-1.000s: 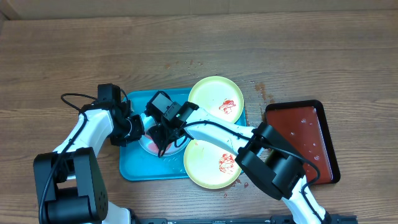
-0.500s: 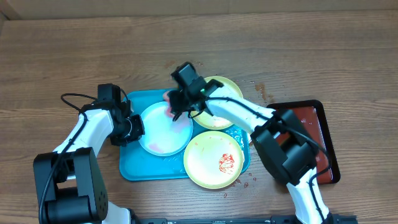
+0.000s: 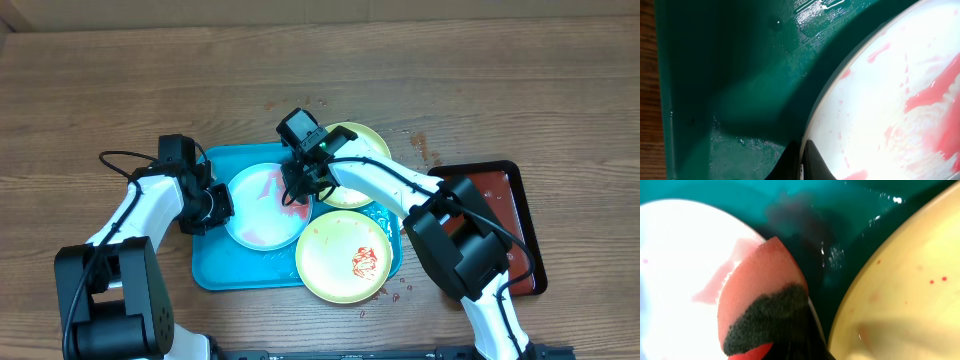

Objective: Clean dirty plates on tray and stack at the side
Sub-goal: 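Scrub the white plate's red sauce with the sponge while left gripper holds the rim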

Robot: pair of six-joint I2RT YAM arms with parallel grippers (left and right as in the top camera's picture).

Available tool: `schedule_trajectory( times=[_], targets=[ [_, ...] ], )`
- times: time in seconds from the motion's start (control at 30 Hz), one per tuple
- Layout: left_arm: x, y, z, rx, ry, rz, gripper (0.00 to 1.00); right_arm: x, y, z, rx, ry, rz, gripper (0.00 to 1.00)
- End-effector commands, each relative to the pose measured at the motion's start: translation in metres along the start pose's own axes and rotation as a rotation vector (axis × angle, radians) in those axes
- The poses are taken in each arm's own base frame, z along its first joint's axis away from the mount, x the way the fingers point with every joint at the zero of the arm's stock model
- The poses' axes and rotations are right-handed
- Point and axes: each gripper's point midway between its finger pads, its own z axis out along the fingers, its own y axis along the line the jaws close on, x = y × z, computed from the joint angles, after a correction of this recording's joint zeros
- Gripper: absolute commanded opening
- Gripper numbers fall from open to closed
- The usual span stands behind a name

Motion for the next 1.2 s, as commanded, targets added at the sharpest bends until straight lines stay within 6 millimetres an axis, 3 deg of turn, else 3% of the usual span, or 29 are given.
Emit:
schedule_trajectory(
  times=[0.0,0.2,0.33,0.43,0.63,0.77,0.93,1.07,1.17],
  targets=[
    [0.009,0.006,0.008,-0.03,0.034,-0.014,0.04,0.02,-0.006,0.014,0.031,0.063,-0.014,0.04],
    [0.008,0.006,0.008,-0.029,0.032,-0.013,0.04,-0.009,0.01,0.016,-0.041,-0.052,0.001,0.04],
    [0.008,0.006,0.008,-0.029,0.031,-0.013,0.04,-0.022,0.026,0.028,-0.137,-0.094,-0.017,0.04],
    [0.008,0.006,0.008,-0.029,0.031,-0.013,0.04,-0.008,0.044,0.042,-0.259,-0.029,-0.068,0.04],
    [0.008,0.006,0.008,-0.028,0.031,-0.013,0.05,0.014,0.089,0.028,-0.493,0.034,-0.254,0.04],
    [0.008,0.006,0.008,-0.029,0.031,-0.013,0.04,0.028,0.097,0.026,-0.521,0.086,-0.258,0.04],
    [0.007,0.006,0.008,-0.028,0.027,-0.008,0.04,0.05,0.091,0.025,-0.515,0.192,-0.205,0.04],
    [0.007,0.006,0.008,-0.028,0.027,-0.004,0.04,0.051,0.059,0.026,-0.408,0.238,-0.107,0.04],
    [0.007,0.006,0.008,-0.028,0.026,-0.005,0.04,0.043,0.018,0.03,-0.238,0.229,-0.042,0.04]
  ],
)
